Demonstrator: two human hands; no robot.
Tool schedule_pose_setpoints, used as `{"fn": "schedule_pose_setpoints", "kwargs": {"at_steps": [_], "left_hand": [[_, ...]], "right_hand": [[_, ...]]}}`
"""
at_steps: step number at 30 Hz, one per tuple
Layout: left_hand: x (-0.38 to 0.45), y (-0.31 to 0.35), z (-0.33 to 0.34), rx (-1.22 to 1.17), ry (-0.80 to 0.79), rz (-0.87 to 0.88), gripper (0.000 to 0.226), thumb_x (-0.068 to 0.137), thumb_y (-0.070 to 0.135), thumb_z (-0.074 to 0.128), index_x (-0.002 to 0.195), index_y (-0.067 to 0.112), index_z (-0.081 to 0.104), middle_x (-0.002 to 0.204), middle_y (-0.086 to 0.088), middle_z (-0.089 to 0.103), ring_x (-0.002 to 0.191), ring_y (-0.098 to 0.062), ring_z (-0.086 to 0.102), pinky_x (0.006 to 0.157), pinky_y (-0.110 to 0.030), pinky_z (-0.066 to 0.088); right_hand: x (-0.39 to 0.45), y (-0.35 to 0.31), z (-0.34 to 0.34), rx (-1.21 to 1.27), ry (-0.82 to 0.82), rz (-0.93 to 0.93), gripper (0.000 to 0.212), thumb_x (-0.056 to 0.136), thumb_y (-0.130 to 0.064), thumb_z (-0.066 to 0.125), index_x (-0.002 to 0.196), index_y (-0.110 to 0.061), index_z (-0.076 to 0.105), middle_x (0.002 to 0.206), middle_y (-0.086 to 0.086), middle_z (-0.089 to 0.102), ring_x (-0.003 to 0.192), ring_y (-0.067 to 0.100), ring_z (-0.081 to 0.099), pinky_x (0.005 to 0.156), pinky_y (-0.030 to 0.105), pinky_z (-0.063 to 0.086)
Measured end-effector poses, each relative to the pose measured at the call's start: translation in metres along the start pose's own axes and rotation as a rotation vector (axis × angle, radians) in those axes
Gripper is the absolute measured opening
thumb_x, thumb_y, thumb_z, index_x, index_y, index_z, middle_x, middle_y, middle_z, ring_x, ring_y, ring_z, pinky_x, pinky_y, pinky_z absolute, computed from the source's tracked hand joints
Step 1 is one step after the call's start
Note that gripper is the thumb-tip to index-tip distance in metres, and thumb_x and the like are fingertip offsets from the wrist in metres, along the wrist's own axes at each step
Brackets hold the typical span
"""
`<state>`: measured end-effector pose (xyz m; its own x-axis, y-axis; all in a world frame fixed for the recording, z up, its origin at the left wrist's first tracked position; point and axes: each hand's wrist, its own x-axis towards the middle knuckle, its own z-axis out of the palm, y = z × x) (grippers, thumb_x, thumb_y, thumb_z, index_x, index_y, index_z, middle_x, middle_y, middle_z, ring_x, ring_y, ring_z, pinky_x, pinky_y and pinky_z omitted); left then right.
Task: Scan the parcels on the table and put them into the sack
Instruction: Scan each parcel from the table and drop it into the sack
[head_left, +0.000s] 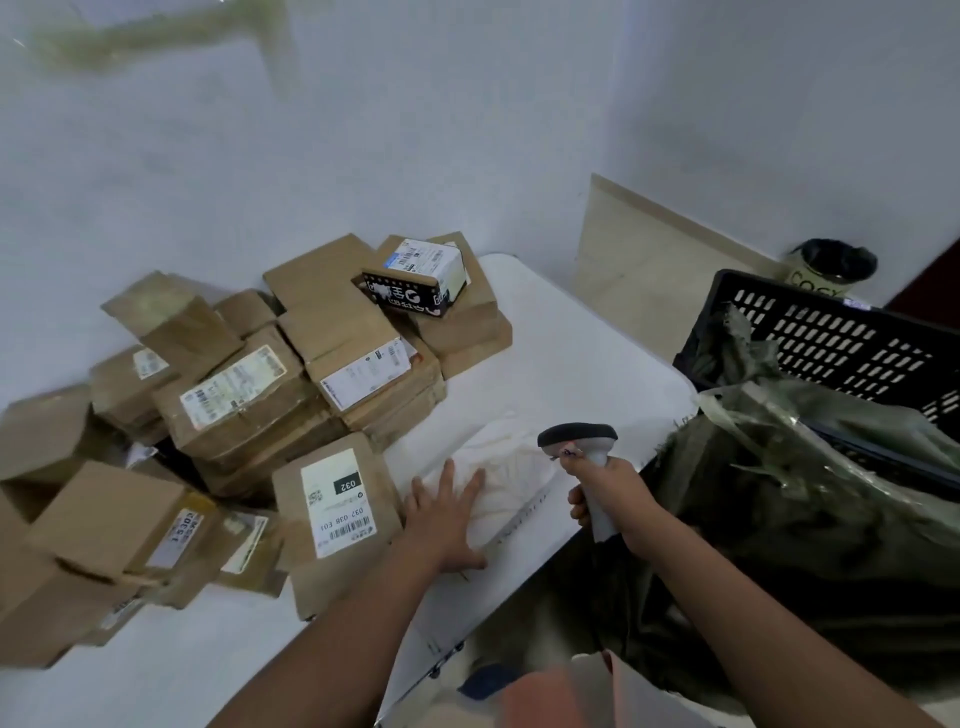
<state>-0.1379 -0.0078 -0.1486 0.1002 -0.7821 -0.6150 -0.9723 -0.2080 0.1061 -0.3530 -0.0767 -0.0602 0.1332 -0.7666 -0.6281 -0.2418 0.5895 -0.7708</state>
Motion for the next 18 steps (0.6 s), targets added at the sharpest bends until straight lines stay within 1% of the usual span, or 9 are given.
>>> {"fn": "schedule_pose_setpoints", "kwargs": {"at_steps": [4, 6, 7, 9, 11, 13, 15, 17, 18], "left_hand": [[0.009, -0.011, -0.030, -0.189, -0.049, 0.072, 0.117, 0.073, 0.065, 0.071, 0.152, 0.046, -0.013, 0.164, -0.002, -0.018, 0.148, -0.046, -0.001, 0.119, -0.054, 0.006], [0.011, -0.023, -0.050, -0.383, -0.092, 0.161, 0.107, 0.082, 0.056, 0.070, 0.157, 0.034, -0.004, 0.165, -0.002, -0.002, 0.151, -0.030, 0.007, 0.121, -0.040, 0.011], [0.012, -0.031, -0.059, -0.514, -0.118, 0.176, 0.098, 0.087, 0.049, 0.069, 0.158, 0.031, 0.004, 0.164, -0.002, 0.010, 0.149, -0.025, 0.017, 0.120, -0.034, 0.017], [0.013, -0.048, -0.070, -0.775, -0.098, 0.130, 0.077, 0.092, 0.039, 0.066, 0.153, 0.040, 0.020, 0.156, 0.000, 0.036, 0.136, -0.023, 0.043, 0.114, -0.035, 0.034], [0.015, -0.058, -0.073, -0.862, 0.040, 0.108, 0.062, 0.100, 0.024, 0.054, 0.147, 0.051, 0.025, 0.146, 0.001, 0.047, 0.119, -0.022, 0.056, 0.101, -0.035, 0.047], [0.014, -0.056, -0.072, -0.770, 0.163, 0.121, 0.051, 0.104, 0.017, 0.041, 0.141, 0.052, 0.034, 0.148, 0.002, 0.043, 0.123, -0.024, 0.052, 0.094, -0.030, 0.046], [0.014, -0.048, -0.065, -0.603, 0.216, 0.130, 0.045, 0.103, 0.031, 0.045, 0.142, 0.050, 0.033, 0.156, -0.002, 0.032, 0.136, -0.026, 0.039, 0.106, -0.033, 0.039], [0.013, -0.040, -0.054, -0.478, 0.202, 0.083, 0.069, 0.090, 0.053, 0.059, 0.147, 0.051, 0.020, 0.159, -0.006, 0.020, 0.140, -0.032, 0.033, 0.111, -0.045, 0.038], [0.012, -0.038, -0.049, -0.460, 0.200, 0.042, 0.081, 0.084, 0.055, 0.064, 0.148, 0.051, 0.015, 0.158, -0.006, 0.017, 0.138, -0.034, 0.032, 0.109, -0.047, 0.040]], "right_hand": [[0.000, -0.002, 0.001, 0.024, 0.032, 0.018, 0.027, 0.094, -0.028, 0.064, 0.095, -0.002, 0.058, 0.064, 0.013, 0.061, 0.051, 0.022, 0.057, 0.049, 0.028, 0.047], [0.001, -0.003, 0.001, 0.056, 0.044, 0.020, 0.027, 0.093, -0.026, 0.064, 0.096, 0.000, 0.057, 0.064, 0.013, 0.060, 0.049, 0.022, 0.056, 0.046, 0.026, 0.045], [0.001, -0.003, 0.001, 0.070, 0.050, 0.021, 0.027, 0.093, -0.025, 0.064, 0.096, 0.000, 0.057, 0.064, 0.013, 0.059, 0.048, 0.022, 0.055, 0.045, 0.026, 0.045], [0.001, -0.003, 0.001, 0.085, 0.058, 0.022, 0.025, 0.093, -0.025, 0.065, 0.096, -0.001, 0.058, 0.064, 0.013, 0.059, 0.048, 0.022, 0.055, 0.045, 0.026, 0.044], [0.002, -0.002, 0.002, 0.090, 0.059, 0.020, 0.024, 0.093, -0.025, 0.065, 0.095, -0.001, 0.059, 0.064, 0.013, 0.059, 0.048, 0.022, 0.056, 0.047, 0.027, 0.045], [0.002, 0.000, 0.004, 0.093, 0.056, 0.021, 0.024, 0.093, -0.025, 0.065, 0.095, -0.002, 0.059, 0.064, 0.013, 0.060, 0.049, 0.022, 0.057, 0.048, 0.027, 0.045], [0.001, 0.001, 0.004, 0.089, 0.049, 0.021, 0.023, 0.093, -0.025, 0.065, 0.094, -0.003, 0.058, 0.065, 0.013, 0.060, 0.049, 0.021, 0.057, 0.048, 0.028, 0.046], [0.000, 0.000, 0.004, 0.080, 0.038, 0.019, 0.021, 0.093, -0.024, 0.064, 0.094, -0.003, 0.058, 0.065, 0.013, 0.060, 0.049, 0.021, 0.056, 0.048, 0.027, 0.046], [-0.001, -0.001, 0.003, 0.073, 0.036, 0.015, 0.021, 0.093, -0.024, 0.064, 0.094, -0.003, 0.058, 0.065, 0.013, 0.060, 0.049, 0.021, 0.056, 0.048, 0.027, 0.046]]}}
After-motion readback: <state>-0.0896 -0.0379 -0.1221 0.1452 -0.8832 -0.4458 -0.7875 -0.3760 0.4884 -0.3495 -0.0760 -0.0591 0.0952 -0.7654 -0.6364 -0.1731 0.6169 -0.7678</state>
